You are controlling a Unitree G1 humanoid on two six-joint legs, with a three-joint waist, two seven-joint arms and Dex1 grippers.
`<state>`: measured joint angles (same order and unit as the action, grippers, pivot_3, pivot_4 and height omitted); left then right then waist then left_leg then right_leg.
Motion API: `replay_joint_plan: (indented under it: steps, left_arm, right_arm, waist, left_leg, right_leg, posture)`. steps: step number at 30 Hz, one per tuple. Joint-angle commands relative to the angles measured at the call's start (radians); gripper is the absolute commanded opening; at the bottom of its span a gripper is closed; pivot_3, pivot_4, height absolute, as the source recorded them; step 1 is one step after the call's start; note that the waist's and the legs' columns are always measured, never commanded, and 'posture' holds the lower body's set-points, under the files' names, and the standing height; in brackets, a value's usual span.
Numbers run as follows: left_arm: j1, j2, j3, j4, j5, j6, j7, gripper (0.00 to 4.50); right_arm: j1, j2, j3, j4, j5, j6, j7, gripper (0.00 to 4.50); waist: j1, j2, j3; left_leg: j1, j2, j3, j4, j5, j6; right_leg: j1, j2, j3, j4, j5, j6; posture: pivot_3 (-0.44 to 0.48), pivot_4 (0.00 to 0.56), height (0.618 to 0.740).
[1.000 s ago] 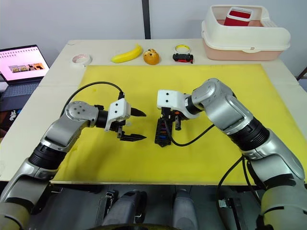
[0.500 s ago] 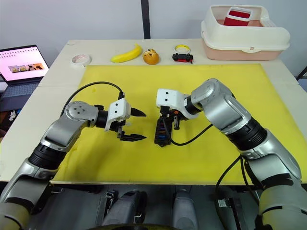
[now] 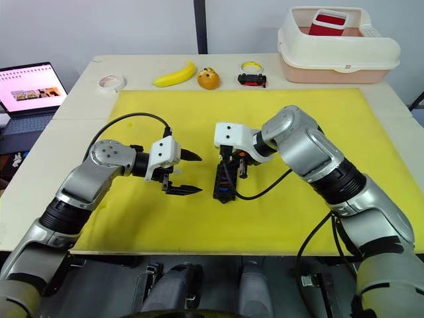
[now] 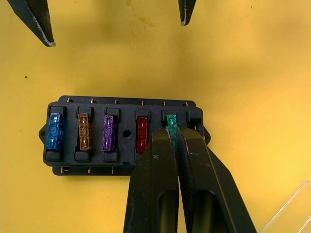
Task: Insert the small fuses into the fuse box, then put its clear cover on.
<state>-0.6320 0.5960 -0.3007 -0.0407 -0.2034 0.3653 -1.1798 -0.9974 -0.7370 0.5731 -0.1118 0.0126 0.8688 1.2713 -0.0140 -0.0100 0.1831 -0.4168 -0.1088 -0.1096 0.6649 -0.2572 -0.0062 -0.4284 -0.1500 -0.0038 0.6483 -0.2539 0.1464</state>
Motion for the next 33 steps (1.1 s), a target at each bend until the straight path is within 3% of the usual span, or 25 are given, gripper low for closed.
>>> replay_joint_plan:
  steps: [1, 33]
  left_arm:
    - [-0.005, 0.007, 0.011, -0.026, 0.005, -0.012, 0.001, 4.5]
    - [-0.017, -0.012, 0.009, -0.006, 0.014, -0.028, 0.003, 4.5]
  right_arm:
    - [-0.021, -0.006, -0.001, -0.009, -0.018, -0.029, 0.004, 0.06]
    - [-0.02, -0.006, -0.008, 0.049, -0.041, -0.046, 0.022, 0.06]
  waist:
    - [0.0, 0.0, 0.0]
    - [0.001, 0.0, 0.0]
  left_leg:
    - [0.0, 0.0, 0.0, 0.0, 0.0, 0.0]
    - [0.0, 0.0, 0.0, 0.0, 0.0, 0.0]
  right_leg:
    - [0.0, 0.0, 0.0, 0.0, 0.0, 0.0]
    - [0.0, 0.0, 0.0, 0.0, 0.0, 0.0]
  posture:
    - [0.0, 0.15, 0.74]
    - [0.0, 0.15, 0.74]
